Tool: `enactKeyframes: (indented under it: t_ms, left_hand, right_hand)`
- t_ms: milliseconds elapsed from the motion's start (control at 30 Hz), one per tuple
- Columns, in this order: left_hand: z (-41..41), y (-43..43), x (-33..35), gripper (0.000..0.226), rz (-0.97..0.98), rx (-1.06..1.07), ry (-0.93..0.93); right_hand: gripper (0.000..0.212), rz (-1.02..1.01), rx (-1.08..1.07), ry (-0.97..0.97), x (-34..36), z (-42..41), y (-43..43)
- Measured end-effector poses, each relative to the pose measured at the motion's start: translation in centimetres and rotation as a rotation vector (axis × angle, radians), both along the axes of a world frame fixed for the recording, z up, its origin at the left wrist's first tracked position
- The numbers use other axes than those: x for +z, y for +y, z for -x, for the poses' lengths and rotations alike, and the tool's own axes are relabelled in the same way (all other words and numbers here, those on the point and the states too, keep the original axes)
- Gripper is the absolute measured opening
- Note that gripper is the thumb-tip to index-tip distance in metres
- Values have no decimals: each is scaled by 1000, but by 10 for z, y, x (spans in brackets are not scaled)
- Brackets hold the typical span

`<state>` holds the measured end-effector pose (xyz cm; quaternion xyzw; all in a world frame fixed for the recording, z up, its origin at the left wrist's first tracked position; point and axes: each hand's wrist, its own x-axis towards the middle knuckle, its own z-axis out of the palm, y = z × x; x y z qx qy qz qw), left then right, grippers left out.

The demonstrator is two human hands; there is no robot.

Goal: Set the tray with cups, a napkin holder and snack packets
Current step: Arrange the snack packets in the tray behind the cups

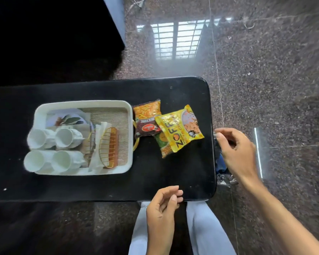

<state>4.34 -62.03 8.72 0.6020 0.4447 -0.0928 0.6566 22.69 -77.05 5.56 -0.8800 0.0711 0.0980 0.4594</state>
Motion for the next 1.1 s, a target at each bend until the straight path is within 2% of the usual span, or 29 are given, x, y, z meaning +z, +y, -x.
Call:
enactKeyframes:
  t_ms: [100, 167, 300, 367, 500, 567, 633, 867, 900, 1000, 1100]
  left_hand:
    - [16, 24, 9, 25, 3, 24, -12]
    - [28, 40, 12, 25, 13, 39, -22]
    - [48, 68, 15, 27, 63, 56, -57]
    - [56, 80, 15, 28, 84, 44, -71]
    - [64, 101, 15, 30, 104, 1, -88]
    - [65, 113, 17, 21, 121, -54, -108]
    - [65, 122, 18, 23, 119, -91, -138]
    - [43, 136, 18, 16, 181, 0, -206]
    - [36, 138, 20, 19, 243, 51, -209]
    - [14, 144, 22, 47, 446, 224, -224]
    - [-9, 151, 24, 53, 553, 333, -239]
  right_hand:
    - [25, 8, 303, -138, 30, -9, 46]
    - [37, 101, 593, -159, 36, -17, 77]
    - [58, 689, 1232, -210, 39, -38, 121]
    - [55, 916, 1402, -263, 39, -44, 133]
    - [35, 1106, 1521, -333, 38, -50, 149]
    - [27, 1126, 1556, -356, 35, -53, 155]
    - [23, 1136, 1582, -379, 32, -55, 159]
    - [13, 1158, 1661, -457, 20, -66, 164]
    - [14, 1161, 1677, -460, 19, -69, 164]
    - [19, 1187, 1718, -475, 19, -80, 162]
    - [29, 1210, 1771, -523, 25, -95, 151]
